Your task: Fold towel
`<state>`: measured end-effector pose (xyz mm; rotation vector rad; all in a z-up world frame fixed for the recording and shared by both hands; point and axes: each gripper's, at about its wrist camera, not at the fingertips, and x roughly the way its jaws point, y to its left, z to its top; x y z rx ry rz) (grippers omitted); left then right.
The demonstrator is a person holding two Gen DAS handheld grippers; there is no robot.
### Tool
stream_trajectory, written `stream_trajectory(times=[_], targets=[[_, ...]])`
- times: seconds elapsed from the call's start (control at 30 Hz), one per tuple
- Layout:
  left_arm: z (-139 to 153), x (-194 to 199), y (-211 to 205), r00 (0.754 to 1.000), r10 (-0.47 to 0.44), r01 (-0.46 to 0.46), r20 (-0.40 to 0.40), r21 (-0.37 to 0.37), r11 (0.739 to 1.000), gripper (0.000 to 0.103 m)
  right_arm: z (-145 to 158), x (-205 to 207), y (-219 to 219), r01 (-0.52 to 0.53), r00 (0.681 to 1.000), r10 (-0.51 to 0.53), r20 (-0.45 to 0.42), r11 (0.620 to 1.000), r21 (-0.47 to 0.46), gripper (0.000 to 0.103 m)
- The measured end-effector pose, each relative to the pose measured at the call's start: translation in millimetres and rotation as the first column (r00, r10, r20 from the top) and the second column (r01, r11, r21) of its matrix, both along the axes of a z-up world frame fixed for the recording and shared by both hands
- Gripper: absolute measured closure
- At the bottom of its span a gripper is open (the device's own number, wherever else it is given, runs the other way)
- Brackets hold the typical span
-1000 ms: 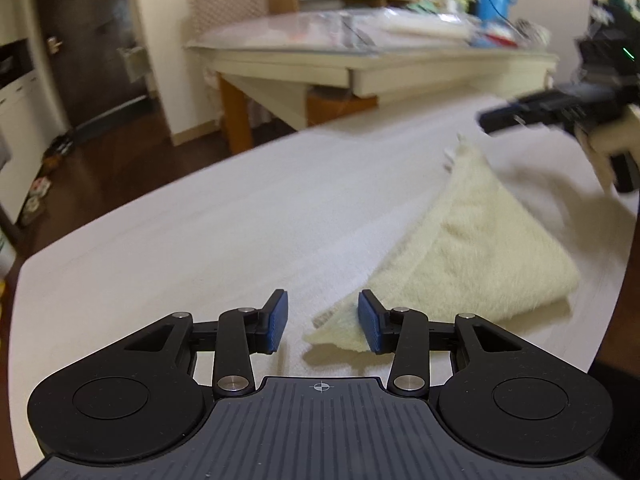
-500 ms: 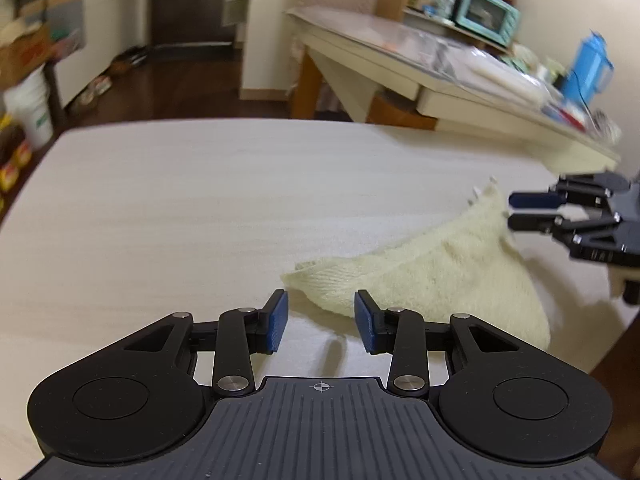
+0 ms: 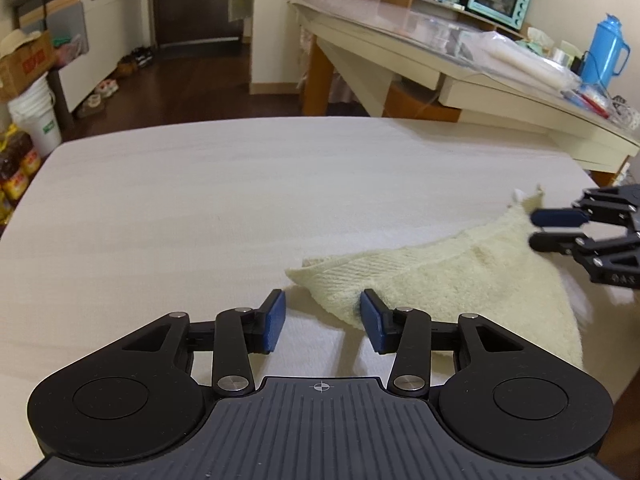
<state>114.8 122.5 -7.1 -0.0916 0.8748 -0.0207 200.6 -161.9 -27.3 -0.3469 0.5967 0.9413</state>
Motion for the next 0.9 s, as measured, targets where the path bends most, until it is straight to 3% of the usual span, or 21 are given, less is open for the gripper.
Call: stream_trajectory(times=[0.37,0.9], targets=[[1,20,-9,1.0,0.002,-0.002,0.008,0.088,0.996,0.055,5,-22,6,0.103,0.995,-0.103,0.019,0.995,-0.017,0.072],[0,42,-12,0.999,-0.039,0.037,0.018,0.127,0.991,0.054,5,-41,12,0.243,0.97,-0.243,0.009,0.97,-0.001,0.072]])
